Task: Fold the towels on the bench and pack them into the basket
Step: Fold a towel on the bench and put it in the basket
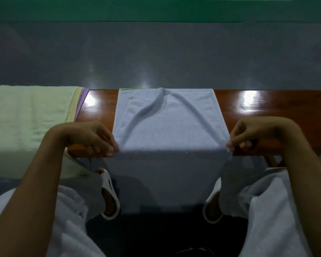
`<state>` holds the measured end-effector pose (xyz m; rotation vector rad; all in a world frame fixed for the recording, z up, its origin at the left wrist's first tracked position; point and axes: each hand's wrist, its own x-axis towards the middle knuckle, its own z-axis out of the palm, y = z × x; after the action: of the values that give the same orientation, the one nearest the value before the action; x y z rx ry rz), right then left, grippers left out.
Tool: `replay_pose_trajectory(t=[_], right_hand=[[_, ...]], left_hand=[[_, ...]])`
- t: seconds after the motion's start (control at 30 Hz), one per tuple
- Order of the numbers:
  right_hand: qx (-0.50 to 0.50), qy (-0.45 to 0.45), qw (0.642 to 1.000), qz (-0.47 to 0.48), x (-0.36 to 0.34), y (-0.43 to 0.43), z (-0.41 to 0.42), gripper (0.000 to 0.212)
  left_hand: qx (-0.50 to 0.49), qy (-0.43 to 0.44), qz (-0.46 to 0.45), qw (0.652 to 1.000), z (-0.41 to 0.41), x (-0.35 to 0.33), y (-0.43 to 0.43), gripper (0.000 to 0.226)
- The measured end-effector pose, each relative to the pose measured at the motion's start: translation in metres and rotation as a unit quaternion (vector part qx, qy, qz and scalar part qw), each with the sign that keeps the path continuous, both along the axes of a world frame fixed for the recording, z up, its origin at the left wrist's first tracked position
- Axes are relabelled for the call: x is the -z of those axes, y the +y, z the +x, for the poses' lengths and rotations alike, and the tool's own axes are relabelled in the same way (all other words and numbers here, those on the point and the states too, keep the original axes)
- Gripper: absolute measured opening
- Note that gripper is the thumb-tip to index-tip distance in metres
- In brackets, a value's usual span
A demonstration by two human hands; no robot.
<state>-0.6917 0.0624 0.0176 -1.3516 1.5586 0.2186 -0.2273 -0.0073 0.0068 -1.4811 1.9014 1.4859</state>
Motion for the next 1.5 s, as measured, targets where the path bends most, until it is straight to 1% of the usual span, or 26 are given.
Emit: replay_pose_trajectory(t=[0.03,0.07,0.1,0.17,0.2,0.27,0.33,0.4,0.47,0.5,0.57,0.63,0.67,0.73,0.83,0.9,0.93,1.0,1.07,1.13,1.23,1.33,1.4,1.47,1.5], right_hand=[[0.043,-0.004,0.998,-0.036,0.001,-0.002,0.0,0.032],[0.09,-0.008,0.992,-0.085,0.003,-0.005,0.001,0.032],[0.133,-0.005,0.981,-0.141,0.008,-0.009,0.003,0.032],[0.204,0.017,0.947,-0.248,0.019,-0.021,0.013,0.027],[0.23,0.026,0.929,-0.289,0.025,-0.029,0.021,0.021],[0.263,0.049,0.897,-0.351,0.037,-0.046,0.034,0.014],[0.272,0.09,0.875,-0.39,0.046,-0.063,0.042,0.014],[0.283,0.133,0.863,-0.398,0.053,-0.077,0.044,0.021],[0.295,0.157,0.863,-0.379,0.058,-0.086,0.044,0.032],[0.3,0.159,0.867,-0.365,0.061,-0.09,0.044,0.034],[0.298,0.151,0.878,-0.344,0.065,-0.095,0.044,0.024],[0.288,0.14,0.884,-0.342,0.064,-0.095,0.046,0.008],[0.286,0.135,0.883,-0.347,0.063,-0.094,0.045,0.004],[0.298,0.103,0.873,-0.373,0.056,-0.094,0.041,0.004],[0.33,0.025,0.839,-0.433,0.04,-0.094,0.032,0.002],[0.367,-0.025,0.813,-0.452,0.041,-0.097,0.028,0.009],[0.387,-0.044,0.804,-0.45,0.044,-0.099,0.028,0.012],[0.415,-0.057,0.803,-0.424,0.057,-0.102,0.027,0.019],[0.416,-0.057,0.818,-0.393,0.064,-0.101,0.028,0.03],[0.406,-0.059,0.826,-0.385,0.064,-0.099,0.026,0.039],[0.39,-0.068,0.833,-0.385,0.065,-0.094,0.025,0.05],[0.379,-0.078,0.838,-0.383,0.068,-0.092,0.027,0.05],[0.387,-0.104,0.831,-0.387,0.065,-0.092,0.032,0.047],[0.389,-0.138,0.823,-0.391,0.064,-0.093,0.033,0.046],[0.381,-0.153,0.825,-0.39,0.065,-0.094,0.033,0.049]], left_hand=[[-0.04,0.007,-0.048,0.998,-0.002,0.002,-0.003,0.01],[-0.096,0.013,-0.106,0.99,-0.004,0.007,-0.007,0.014],[-0.163,0.019,-0.167,0.972,-0.009,0.015,-0.012,0.017],[-0.265,0.025,-0.295,0.918,-0.025,0.029,-0.02,0.017],[-0.284,0.028,-0.352,0.891,-0.035,0.036,-0.024,0.017],[-0.284,0.033,-0.423,0.86,-0.054,0.046,-0.03,0.018],[-0.281,0.032,-0.452,0.846,-0.069,0.053,-0.036,0.021],[-0.291,0.016,-0.462,0.838,-0.077,0.058,-0.043,0.025],[-0.304,0.013,-0.457,0.836,-0.08,0.061,-0.05,0.023],[-0.312,0.018,-0.447,0.838,-0.08,0.061,-0.052,0.019],[-0.318,0.019,-0.44,0.839,-0.08,0.06,-0.054,0.016],[-0.326,0.024,-0.44,0.836,-0.08,0.06,-0.054,0.015],[-0.33,0.03,-0.444,0.833,-0.079,0.059,-0.054,0.012],[-0.34,0.049,-0.466,0.815,-0.078,0.054,-0.054,0.013],[-0.379,0.06,-0.514,0.767,-0.074,0.043,-0.061,0.019],[-0.408,0.074,-0.526,0.743,-0.074,0.039,-0.064,0.022],[-0.418,0.077,-0.527,0.736,-0.075,0.041,-0.064,0.023],[-0.425,0.073,-0.518,0.739,-0.076,0.049,-0.064,0.022],[-0.413,0.067,-0.498,0.76,-0.076,0.06,-0.06,0.025],[-0.381,0.069,-0.499,0.775,-0.075,0.071,-0.057,0.028],[-0.308,0.008,-0.538,0.785,-0.079,0.082,-0.05,0.033],[-0.269,-0.024,-0.558,0.785,-0.09,0.086,-0.04,0.04],[-0.232,-0.032,-0.58,0.78,-0.098,0.084,-0.031,0.041],[-0.161,-0.033,-0.585,0.794,-0.105,0.08,-0.024,0.046],[-0.128,-0.033,-0.571,0.81,-0.107,0.08,-0.022,0.05]])
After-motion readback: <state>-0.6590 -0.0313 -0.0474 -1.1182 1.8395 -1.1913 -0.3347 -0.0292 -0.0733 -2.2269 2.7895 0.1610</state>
